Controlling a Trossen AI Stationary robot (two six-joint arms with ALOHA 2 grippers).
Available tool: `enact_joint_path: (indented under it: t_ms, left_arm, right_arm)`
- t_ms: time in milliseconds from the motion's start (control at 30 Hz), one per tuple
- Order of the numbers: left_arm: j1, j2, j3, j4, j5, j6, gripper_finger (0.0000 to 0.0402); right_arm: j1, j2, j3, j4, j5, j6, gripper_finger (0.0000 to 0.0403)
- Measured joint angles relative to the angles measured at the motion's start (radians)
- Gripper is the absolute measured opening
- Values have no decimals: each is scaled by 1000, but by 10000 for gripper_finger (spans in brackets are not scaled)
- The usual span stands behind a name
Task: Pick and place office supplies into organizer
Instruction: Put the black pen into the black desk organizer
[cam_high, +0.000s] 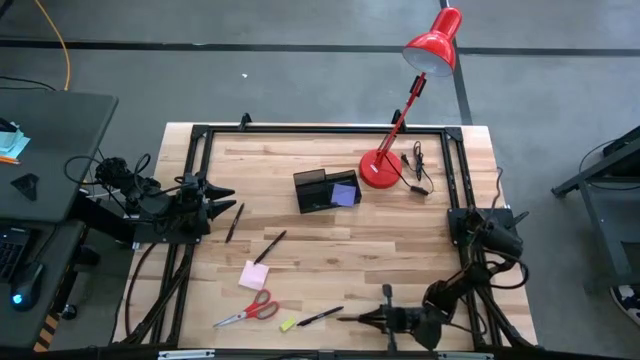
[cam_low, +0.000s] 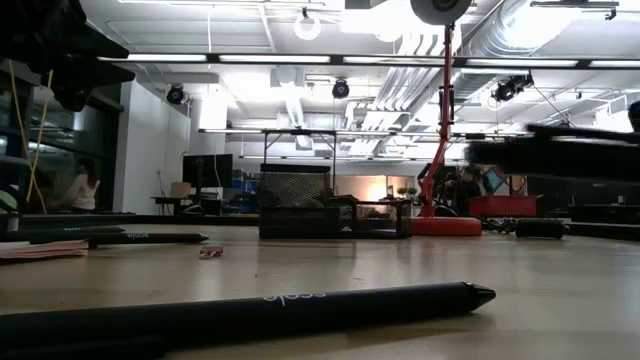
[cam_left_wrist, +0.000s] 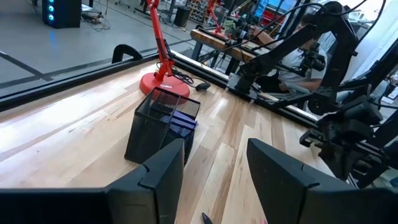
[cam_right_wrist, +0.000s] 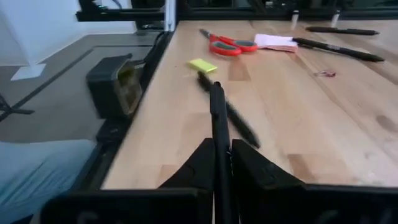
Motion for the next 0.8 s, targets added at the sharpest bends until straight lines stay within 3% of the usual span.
enact_joint_path:
  t_ms: [133,367,600,800]
  left_arm:
    - [0,0,0,0,0,0,168]
    - [0,0,0,0,0,0,168]
    - [0,0,0,0,0,0,168]
    - [0,0,0,0,-2,0,168]
  right_arm:
    - [-37,-7,0,11,6,-26,34]
    - [-94,-7,0,70,-1,-91,10]
    - [-143,-8,0,190,-38,-159,29]
    - [-192,-8,0,273,-98,-187,11]
